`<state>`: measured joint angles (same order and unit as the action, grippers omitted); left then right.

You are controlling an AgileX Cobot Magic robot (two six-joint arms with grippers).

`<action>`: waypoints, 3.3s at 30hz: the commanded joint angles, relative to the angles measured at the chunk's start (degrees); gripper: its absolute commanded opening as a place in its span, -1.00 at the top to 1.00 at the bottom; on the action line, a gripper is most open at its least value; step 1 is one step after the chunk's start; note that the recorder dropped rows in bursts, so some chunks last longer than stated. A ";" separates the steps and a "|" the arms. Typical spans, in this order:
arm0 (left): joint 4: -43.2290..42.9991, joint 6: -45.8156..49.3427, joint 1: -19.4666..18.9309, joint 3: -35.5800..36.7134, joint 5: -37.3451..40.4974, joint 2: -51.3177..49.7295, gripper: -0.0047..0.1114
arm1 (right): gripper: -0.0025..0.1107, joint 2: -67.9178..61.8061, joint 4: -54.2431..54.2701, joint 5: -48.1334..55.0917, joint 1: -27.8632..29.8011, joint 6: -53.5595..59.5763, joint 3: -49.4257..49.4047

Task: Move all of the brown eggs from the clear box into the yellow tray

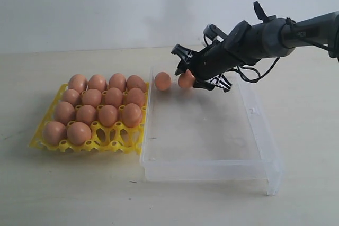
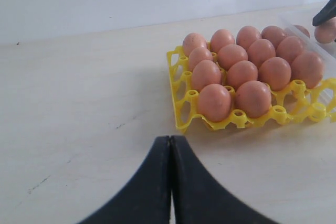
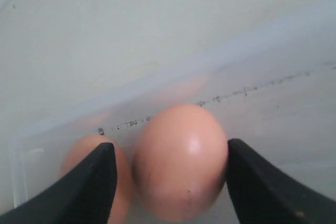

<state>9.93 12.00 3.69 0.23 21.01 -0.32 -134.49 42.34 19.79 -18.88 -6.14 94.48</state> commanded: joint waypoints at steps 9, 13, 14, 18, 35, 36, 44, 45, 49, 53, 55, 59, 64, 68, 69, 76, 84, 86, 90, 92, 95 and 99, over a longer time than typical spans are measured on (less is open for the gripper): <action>-0.12 -0.01 0.25 -0.23 -0.45 0.32 0.92 | 0.48 -0.31 1.21 -5.32 0.33 0.07 -0.27; -0.12 -0.01 0.25 -0.23 -0.45 0.32 0.92 | 0.96 -0.31 1.21 -3.99 0.33 0.70 -0.27; -0.12 -0.01 0.25 -0.23 -0.45 0.32 0.92 | 0.96 -0.31 1.21 -3.65 0.33 0.76 -0.27; -0.12 -0.01 0.25 -0.23 -0.45 0.32 0.92 | 0.96 1.97 1.10 -1.76 -0.14 5.80 -0.27; -0.12 -0.01 0.25 -0.23 -0.45 0.32 0.92 | 0.96 21.44 -19.17 -14.61 -24.19 24.21 -14.74; -0.12 -0.01 0.25 -0.23 -0.45 0.32 0.92 | 0.96 21.17 -19.17 -16.00 -25.67 24.21 -15.63; -0.12 -0.01 0.25 -0.23 -0.45 0.32 0.92 | 0.96 17.49 -18.25 -17.63 -30.02 24.11 -16.52; -0.12 -0.01 0.25 -0.23 -0.45 0.32 0.92 | 0.96 16.77 -17.42 -17.90 -30.11 24.11 -16.52; -0.12 -0.01 0.25 -0.23 -0.45 0.32 0.92 | 0.96 14.27 -15.26 -16.58 -30.45 23.95 -16.52; -0.12 -0.01 0.25 -0.23 -0.45 0.32 0.92 | 0.96 13.12 -15.16 -17.00 -30.45 22.38 -16.52; -0.12 -0.01 0.25 -0.23 -0.45 0.32 0.92 | 0.96 13.12 -15.16 -18.10 -30.45 22.38 -16.52; -0.12 -0.01 0.25 -0.23 -0.45 0.32 0.92 | 0.96 13.12 -15.16 -17.77 -30.45 22.50 -16.38; -0.12 -0.01 0.25 -0.23 -0.45 0.32 0.92 | 0.96 13.12 -15.04 -17.03 -30.45 22.50 -16.38; -0.12 -0.01 0.25 -0.23 -0.45 0.32 0.92 | 0.96 13.12 -15.04 -16.55 -30.45 22.50 -16.38; -0.12 -0.01 0.25 -0.23 -0.45 0.32 0.92 | 0.95 13.12 -15.04 -16.55 -30.45 22.50 -16.38; -0.12 -0.01 0.25 -0.23 -0.45 0.32 0.92 | 0.44 13.12 -15.53 -16.65 -30.45 22.67 -16.38; -0.12 -0.01 0.25 -0.23 -0.45 0.32 0.92 | -0.08 13.22 -15.53 -16.65 -30.45 22.67 -16.38; -0.12 -0.01 0.25 -0.23 -0.45 0.32 0.92 | -0.08 13.22 -15.53 -16.65 -30.45 22.67 -16.38; -0.12 -0.01 0.25 -0.23 -0.45 0.32 0.92 | -0.08 13.36 -15.53 -17.61 -30.45 22.67 -16.38; -0.12 -0.01 0.25 -0.23 -0.45 0.32 0.92 | -0.08 14.08 -15.53 -18.10 -30.45 22.67 -16.38; -0.12 -0.01 0.25 -0.23 -0.45 0.32 0.92 | -0.08 16.44 -15.53 -19.35 -30.21 23.33 -16.38; -0.12 -0.01 0.25 -0.23 -0.45 0.32 0.92 | -0.08 20.59 -15.53 -19.79 -27.01 24.13 -16.29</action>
<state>9.93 12.00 3.69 0.23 21.01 -0.32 -116.86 27.25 1.55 -48.22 17.16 78.00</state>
